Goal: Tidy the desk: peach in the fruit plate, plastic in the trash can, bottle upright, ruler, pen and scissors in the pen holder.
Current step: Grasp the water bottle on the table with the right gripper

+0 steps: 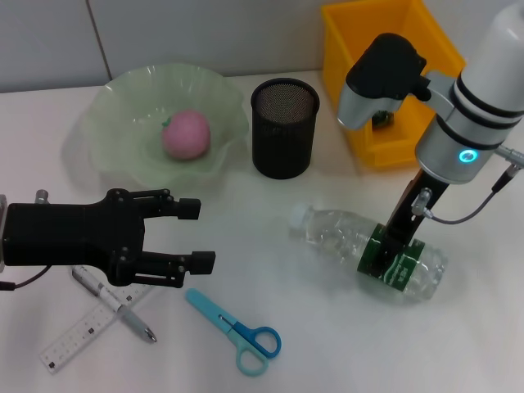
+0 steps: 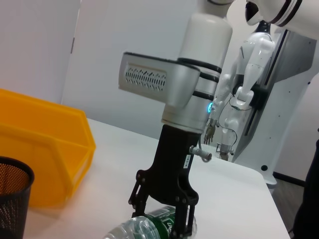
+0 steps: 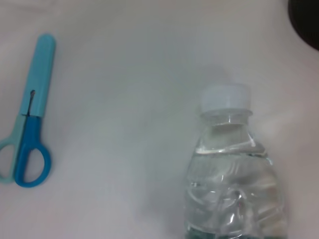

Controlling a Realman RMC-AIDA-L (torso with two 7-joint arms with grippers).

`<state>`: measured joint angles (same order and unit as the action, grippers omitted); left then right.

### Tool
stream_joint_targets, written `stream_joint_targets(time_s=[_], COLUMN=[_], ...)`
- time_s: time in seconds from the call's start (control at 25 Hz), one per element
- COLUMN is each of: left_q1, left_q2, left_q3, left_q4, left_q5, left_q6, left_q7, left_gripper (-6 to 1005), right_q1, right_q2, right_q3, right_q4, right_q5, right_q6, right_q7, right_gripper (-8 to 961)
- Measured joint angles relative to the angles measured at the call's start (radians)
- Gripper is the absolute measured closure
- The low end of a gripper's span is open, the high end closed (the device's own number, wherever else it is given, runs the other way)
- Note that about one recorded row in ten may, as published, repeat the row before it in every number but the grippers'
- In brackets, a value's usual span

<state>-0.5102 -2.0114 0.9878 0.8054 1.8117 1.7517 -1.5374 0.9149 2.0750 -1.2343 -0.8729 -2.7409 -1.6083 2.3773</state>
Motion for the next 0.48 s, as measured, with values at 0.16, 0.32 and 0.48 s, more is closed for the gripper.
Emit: stream_joint_targets(time_s=[0.16,0.32,0.48], left_q1=[0.000,-0.001,-0.001], left_q2=[0.000,0.000,0.000], left_q3=[0.000,0.000,0.000], left_q4=[0.000,-0.002,-0.003], left_q5=[0.000,0.000,0.000], left_q6=[0.000,0.000,0.000], left_q7=[0.003,0.004,0.006], left_gripper=[142,142,142], right_q1=[0.005,0.007,0.007], right_q2=[0.001,0.001,0.002], right_q3=[-0.001,-0.013,-0.026], right_q4=[0.028,0.047,0.065], right_q5=[0.000,0.000,0.000], right_q6=[0.015,0.032,0.043], right_q7=[-0.001,-0.004,-0.006], right_gripper=[173,174,175])
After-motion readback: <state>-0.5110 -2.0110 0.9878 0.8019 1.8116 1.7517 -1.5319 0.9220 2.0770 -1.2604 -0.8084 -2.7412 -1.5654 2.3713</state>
